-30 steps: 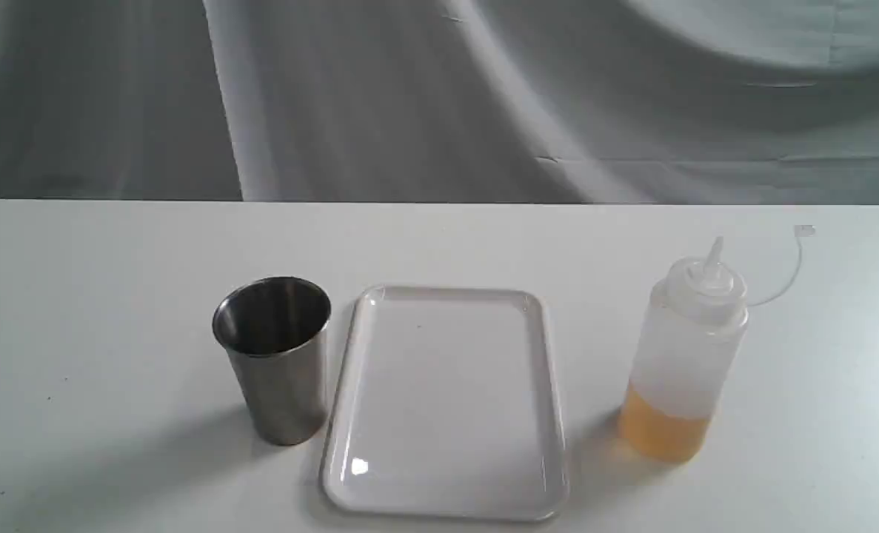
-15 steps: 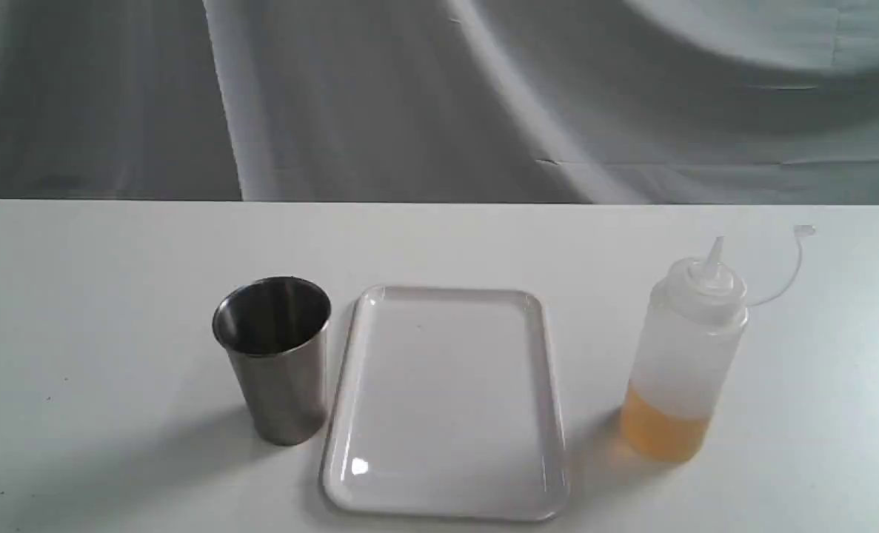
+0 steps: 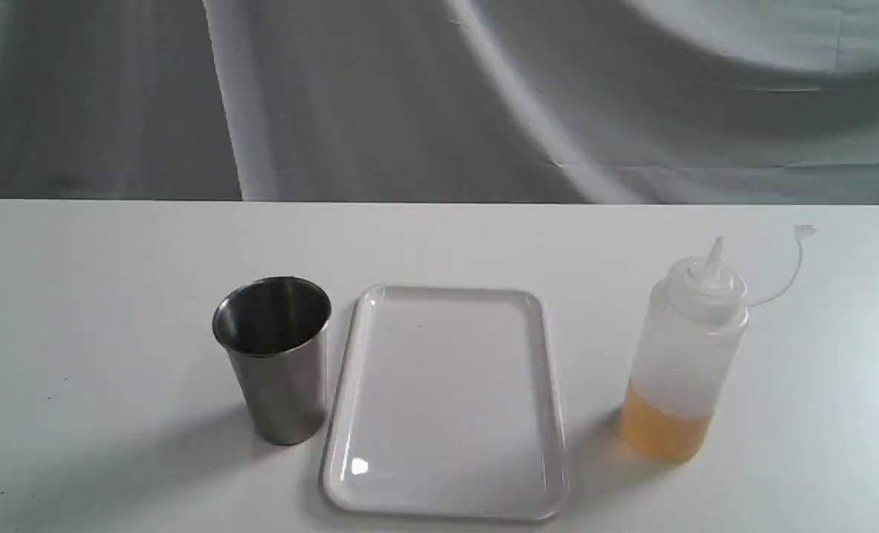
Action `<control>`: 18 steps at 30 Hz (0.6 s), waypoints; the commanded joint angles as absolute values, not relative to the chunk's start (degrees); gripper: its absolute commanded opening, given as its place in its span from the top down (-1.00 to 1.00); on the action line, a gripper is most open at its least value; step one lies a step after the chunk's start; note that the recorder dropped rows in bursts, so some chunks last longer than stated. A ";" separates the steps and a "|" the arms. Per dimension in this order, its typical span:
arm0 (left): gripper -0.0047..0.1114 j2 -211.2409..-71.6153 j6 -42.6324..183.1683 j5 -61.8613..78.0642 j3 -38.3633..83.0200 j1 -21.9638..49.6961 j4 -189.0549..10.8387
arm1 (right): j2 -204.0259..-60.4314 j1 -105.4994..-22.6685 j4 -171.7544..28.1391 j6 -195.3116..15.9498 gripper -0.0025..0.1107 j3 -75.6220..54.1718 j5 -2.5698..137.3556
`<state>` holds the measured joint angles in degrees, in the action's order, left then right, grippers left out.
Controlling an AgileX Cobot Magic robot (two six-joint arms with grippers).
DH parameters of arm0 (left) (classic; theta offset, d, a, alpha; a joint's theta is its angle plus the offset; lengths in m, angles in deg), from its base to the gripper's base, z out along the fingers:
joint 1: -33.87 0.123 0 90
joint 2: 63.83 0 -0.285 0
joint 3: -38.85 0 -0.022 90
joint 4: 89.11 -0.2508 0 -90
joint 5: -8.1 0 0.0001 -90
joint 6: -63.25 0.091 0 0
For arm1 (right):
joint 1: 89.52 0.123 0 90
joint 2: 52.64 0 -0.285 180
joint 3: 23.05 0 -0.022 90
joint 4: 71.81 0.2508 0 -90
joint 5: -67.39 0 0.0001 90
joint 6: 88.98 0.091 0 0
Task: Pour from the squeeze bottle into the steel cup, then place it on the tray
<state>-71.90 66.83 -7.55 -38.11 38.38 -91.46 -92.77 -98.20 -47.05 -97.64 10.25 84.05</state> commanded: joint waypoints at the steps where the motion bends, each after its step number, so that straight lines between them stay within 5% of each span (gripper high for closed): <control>1: 0.78 -71.62 66.72 -7.14 -38.36 38.24 -91.60 | -92.90 -98.08 -46.46 -100.80 0.96 13.74 81.81; 7: 0.78 -71.62 66.72 -7.14 -38.36 38.24 -91.60 | -92.90 -97.03 -46.46 -102.39 0.96 19.65 77.41; 18: 0.78 -71.62 66.72 -7.14 -38.36 38.24 -91.60 | -96.71 -80.62 -46.43 -105.93 0.96 26.41 62.62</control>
